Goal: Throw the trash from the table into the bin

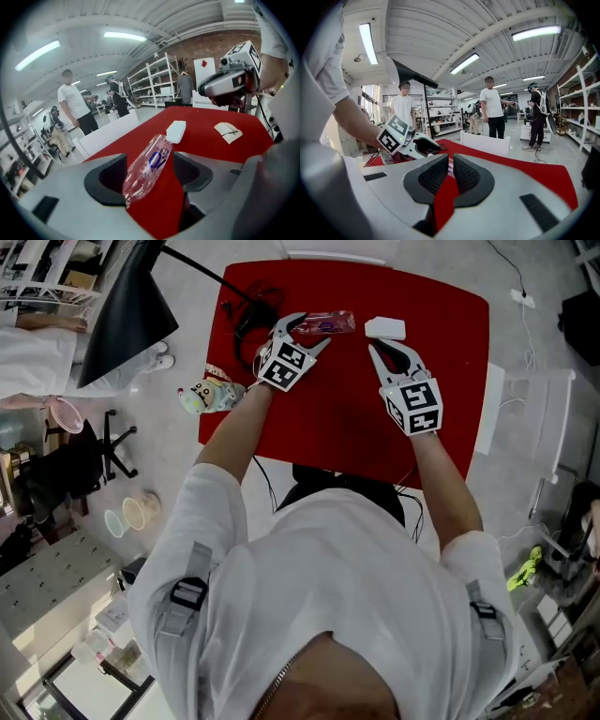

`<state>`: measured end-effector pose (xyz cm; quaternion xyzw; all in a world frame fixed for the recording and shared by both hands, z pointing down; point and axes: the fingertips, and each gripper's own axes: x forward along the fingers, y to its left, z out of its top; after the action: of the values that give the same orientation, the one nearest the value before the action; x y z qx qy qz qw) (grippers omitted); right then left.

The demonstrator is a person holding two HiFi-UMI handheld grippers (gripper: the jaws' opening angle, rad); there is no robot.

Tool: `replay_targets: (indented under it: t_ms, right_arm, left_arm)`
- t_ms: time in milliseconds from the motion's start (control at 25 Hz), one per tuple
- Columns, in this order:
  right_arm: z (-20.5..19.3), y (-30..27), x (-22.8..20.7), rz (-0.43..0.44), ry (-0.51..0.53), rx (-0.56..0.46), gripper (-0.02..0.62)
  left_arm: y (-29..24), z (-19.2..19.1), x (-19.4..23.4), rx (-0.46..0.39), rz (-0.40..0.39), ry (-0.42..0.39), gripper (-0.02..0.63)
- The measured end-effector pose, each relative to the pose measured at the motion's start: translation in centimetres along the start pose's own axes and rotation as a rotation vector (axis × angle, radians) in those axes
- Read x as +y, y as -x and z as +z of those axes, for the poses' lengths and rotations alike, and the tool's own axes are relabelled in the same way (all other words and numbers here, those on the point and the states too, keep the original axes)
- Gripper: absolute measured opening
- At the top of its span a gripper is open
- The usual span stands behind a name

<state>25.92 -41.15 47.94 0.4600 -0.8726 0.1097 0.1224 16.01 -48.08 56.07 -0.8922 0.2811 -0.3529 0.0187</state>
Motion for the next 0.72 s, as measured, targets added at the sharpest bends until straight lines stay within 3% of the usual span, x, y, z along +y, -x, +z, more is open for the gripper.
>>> replay_targets:
  t_ms: [160,360,720]
  right_arm:
    - [-0.2,-0.1,-0.8,-0.003,-0.024,-0.006,0.035]
    - [-0.4,-0.1,-1.7,-0.006,-0.044,-0.010,0.035]
    - [-1.4,-0.1,-2.7,-0.011,-0.061,0.006,0.037]
  left_arm:
    - [-1.9,-0.9,-0.1,0.080,-0.040,-0.134,0.334]
    - [-4.0,-1.6,0.1,0.155,-0.072,-0.233,0.342]
    - [-6.4,-3.0,-0.1,0.240,-0.129,-0.259,0.341]
